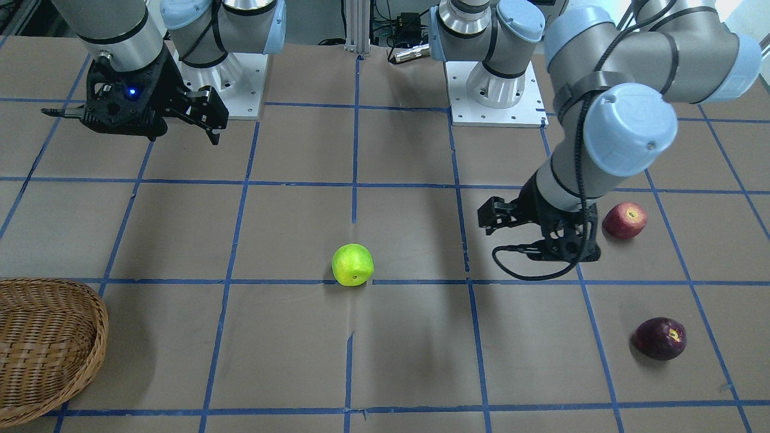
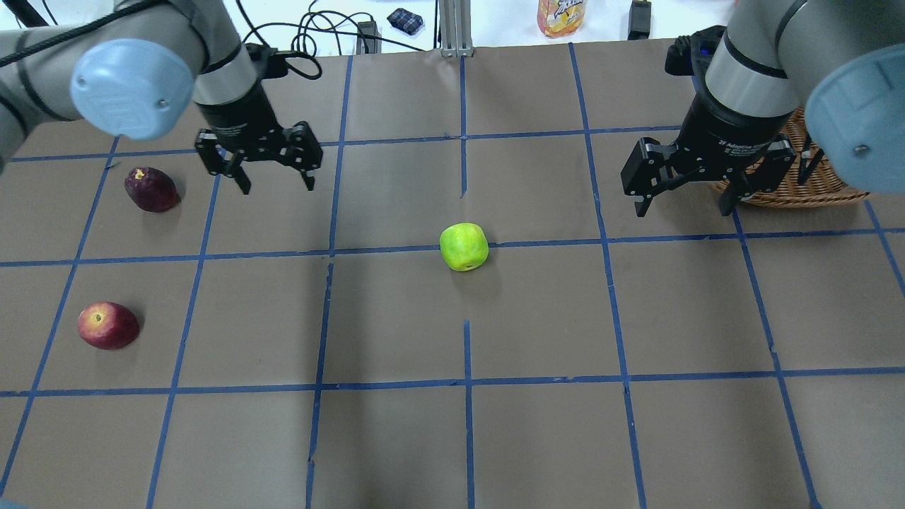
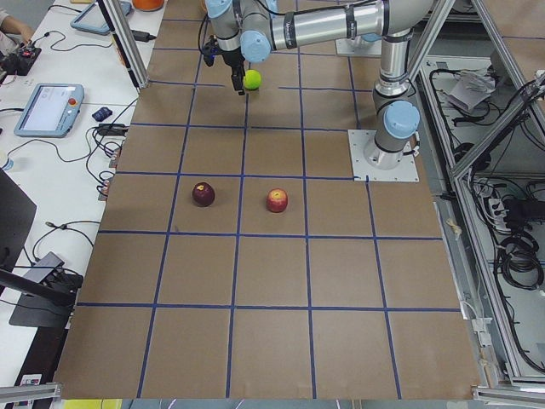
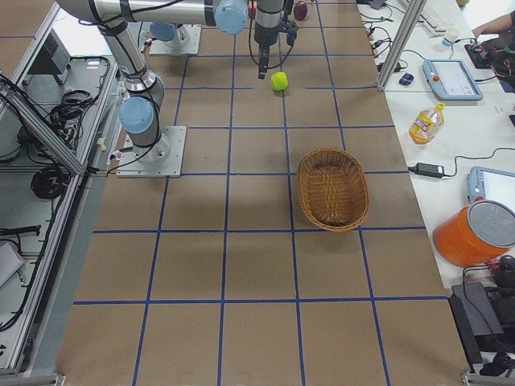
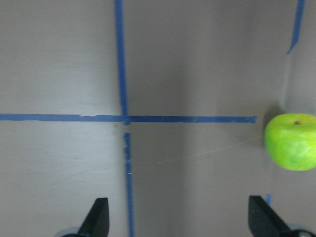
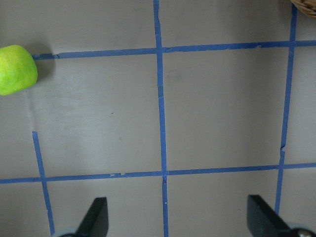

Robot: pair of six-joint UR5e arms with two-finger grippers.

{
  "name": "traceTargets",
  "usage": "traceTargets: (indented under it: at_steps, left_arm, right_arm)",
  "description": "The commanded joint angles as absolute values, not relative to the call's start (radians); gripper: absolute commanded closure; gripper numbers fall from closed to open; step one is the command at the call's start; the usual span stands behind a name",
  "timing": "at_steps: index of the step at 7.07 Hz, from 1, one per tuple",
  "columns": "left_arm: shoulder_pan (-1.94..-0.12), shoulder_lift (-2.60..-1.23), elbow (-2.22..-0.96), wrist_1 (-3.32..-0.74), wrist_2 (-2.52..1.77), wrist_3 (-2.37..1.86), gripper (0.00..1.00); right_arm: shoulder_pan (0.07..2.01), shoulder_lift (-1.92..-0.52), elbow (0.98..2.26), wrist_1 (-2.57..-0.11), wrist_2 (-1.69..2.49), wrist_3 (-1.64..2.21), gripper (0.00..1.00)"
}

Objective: Put all apples into basket
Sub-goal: 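Grasp the green apple with the right gripper while left reaches the red apple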

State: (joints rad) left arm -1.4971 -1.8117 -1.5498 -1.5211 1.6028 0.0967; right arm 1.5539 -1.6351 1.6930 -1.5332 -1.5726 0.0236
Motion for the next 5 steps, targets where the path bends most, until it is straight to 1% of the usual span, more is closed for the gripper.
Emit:
traceTargets:
  at_steps: [1, 2, 3, 5]
  left_arm:
    - [-1.322, -1.763, -1.647, -1.528, 1.744, 0.368, 0.04]
    - [-1.228, -1.758, -1.696, -1.484, 1.768, 0.453, 0.04]
    - [-1.156, -1.767, -1.745, -1.400, 1.772, 0.586, 0.03]
    - [-1.027, -1.784, -1.913, -1.115, 1.770, 0.746, 0.01]
  right_arm:
    - [1.568, -1.623, 1.790, -1.677, -1.528, 0.061, 0.00]
    - [1.594, -1.608, 1.819, -1.727, -1.476, 0.163, 0.00]
    - [1.644, -1.562, 1.818, -1.753, -1.474, 0.176, 0.00]
    - [1.762, -1.468, 1.821, -1.957, -1.474, 0.210, 0.00]
